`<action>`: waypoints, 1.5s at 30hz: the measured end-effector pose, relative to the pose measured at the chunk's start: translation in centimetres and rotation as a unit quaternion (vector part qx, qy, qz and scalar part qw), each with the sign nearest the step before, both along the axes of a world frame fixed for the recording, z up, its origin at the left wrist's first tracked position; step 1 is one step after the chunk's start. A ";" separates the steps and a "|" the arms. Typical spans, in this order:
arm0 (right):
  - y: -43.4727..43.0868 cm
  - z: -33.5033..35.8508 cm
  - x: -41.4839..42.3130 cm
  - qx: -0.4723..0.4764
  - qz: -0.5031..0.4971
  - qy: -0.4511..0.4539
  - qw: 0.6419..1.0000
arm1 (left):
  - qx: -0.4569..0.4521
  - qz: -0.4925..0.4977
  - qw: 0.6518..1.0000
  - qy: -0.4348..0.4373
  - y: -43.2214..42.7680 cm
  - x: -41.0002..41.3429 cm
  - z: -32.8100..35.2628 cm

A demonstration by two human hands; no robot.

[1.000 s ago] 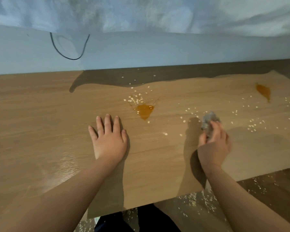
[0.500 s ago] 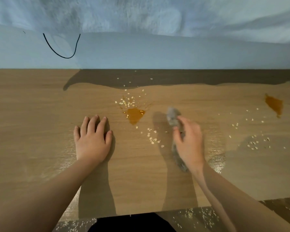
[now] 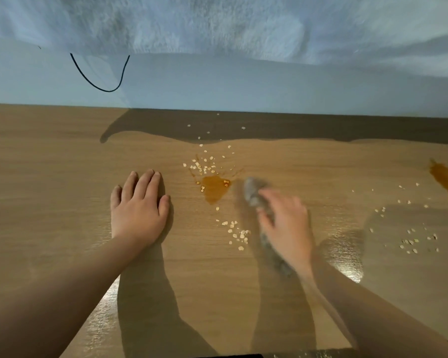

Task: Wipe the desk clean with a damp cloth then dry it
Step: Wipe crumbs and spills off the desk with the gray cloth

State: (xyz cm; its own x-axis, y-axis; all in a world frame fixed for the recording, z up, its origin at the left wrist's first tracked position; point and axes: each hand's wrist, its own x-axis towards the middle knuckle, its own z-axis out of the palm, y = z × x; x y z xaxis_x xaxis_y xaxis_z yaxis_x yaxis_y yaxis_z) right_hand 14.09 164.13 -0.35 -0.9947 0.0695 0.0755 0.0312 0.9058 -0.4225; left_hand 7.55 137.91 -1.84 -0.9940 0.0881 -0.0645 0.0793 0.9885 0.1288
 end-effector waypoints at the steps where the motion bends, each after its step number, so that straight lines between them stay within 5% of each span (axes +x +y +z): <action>1: 1.5 -0.4 -1.4 0.009 -0.081 0.032 0.996 | -0.002 -0.015 1.000 0.005 -0.4 -0.5 0.2; 4: 4.9 -0.5 -7.0 0.064 -0.259 0.006 0.964 | -0.012 -0.066 0.998 0.005 -1.7 -2.2 0.5; 8: 4.5 -0.3 -13.1 0.073 -0.261 -0.053 0.961 | -0.017 -0.073 0.997 0.005 -2.4 -2.8 0.0; 15: -0.1 1.2 -15.7 0.052 -0.016 -0.064 0.996 | -0.011 -0.078 0.997 -0.007 -2.6 -3.0 -0.5; 19: -0.4 2.2 -12.3 0.003 0.188 -0.133 0.973 | -0.015 -0.078 0.997 -0.010 -2.6 -3.1 -0.5; 23: 2.7 0.6 -16.7 0.007 -0.098 0.003 0.995 | -0.018 -0.081 0.997 -0.010 -2.7 -3.1 -0.5; 26: 1.2 0.0 -19.9 0.070 -0.179 -0.029 0.981 | -0.018 -0.083 0.996 -0.011 -2.6 -3.2 -0.5; 32: -2.8 1.1 -16.5 -0.014 0.162 -0.071 0.984 | -0.011 -0.085 0.996 -0.011 -2.7 -3.2 -0.4; 35: -2.0 2.4 -19.1 -0.086 0.083 0.002 0.993 | 0.002 -0.081 0.997 -0.007 -2.7 -3.2 -0.4; 37: -1.9 1.8 -22.1 -0.009 0.076 0.054 0.996 | 0.004 -0.086 0.996 -0.008 -2.7 -3.2 -0.4; 40: -3.8 0.2 -23.5 0.048 0.122 -0.012 0.991 | 0.001 -0.086 0.996 -0.010 -2.8 -3.3 -0.4; 42: -4.6 0.2 -21.7 0.001 0.117 -0.048 0.992 | 0.000 -0.087 0.996 -0.012 -2.7 -3.3 -0.5; 45: -4.1 1.7 -16.4 -0.068 0.239 -0.114 0.962 | 0.005 -0.084 0.996 -0.014 -2.7 -3.2 -0.2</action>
